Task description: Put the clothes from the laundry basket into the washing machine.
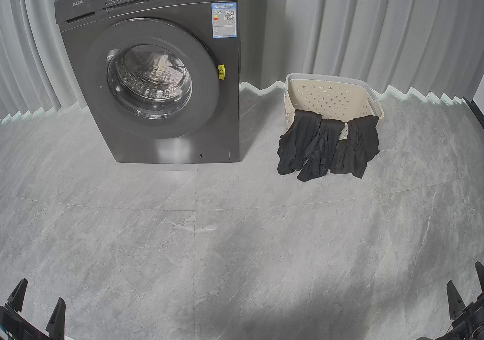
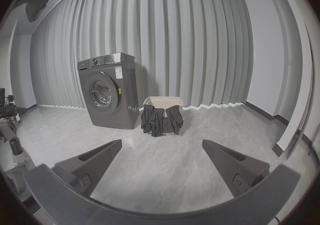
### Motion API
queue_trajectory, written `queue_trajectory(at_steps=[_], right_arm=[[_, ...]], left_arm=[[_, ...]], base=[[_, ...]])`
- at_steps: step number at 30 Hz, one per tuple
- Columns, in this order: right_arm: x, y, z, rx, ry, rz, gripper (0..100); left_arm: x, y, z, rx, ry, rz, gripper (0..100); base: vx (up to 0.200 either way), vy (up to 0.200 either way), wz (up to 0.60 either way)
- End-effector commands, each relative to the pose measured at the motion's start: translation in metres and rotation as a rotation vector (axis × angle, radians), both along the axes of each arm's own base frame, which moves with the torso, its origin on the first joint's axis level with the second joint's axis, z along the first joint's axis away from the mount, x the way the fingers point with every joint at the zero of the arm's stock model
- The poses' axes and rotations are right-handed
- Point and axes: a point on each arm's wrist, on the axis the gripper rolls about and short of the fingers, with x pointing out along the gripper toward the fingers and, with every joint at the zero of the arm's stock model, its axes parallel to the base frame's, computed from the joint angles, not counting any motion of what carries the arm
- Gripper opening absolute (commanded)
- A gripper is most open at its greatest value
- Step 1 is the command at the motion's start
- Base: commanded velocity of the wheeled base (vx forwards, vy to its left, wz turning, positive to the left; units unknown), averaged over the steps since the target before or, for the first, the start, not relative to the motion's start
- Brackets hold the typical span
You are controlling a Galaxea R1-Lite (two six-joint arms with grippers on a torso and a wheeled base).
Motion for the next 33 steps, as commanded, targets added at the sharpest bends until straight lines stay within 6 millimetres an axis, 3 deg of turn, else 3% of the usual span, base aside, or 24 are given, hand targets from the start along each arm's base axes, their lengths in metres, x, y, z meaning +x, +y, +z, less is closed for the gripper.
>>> queue_trajectory(at_steps=[1,14,20,33], right_arm=[[0.0007,0.0000,-0.0051,0.001,0.009,0.000,100],[0.0007,-0.0001,-0.0051,0.001,0.009,-0.003,100],[0.0007,-0.0001,-0.0051,0.001,0.009,-0.003,100],[0.0007,0.0000,-0.0051,-0.001,0.009,-0.002,100]], left_arm=[[-0.0001,0.0000,-0.0049,-0.005,0.000,0.000,100],[-0.0001,0.0000,-0.0049,-0.005,0.000,0.001,100],[0.0000,0.0001,-0.0049,-0.005,0.002,0.003,100],[-0.0001,0.0003,-0.0049,-0.003,0.000,0.012,100]], base=[[0.200,0.000,0.00],[0.200,0.000,0.00],[0.000,0.000,0.00],[0.000,-0.200,0.00]])
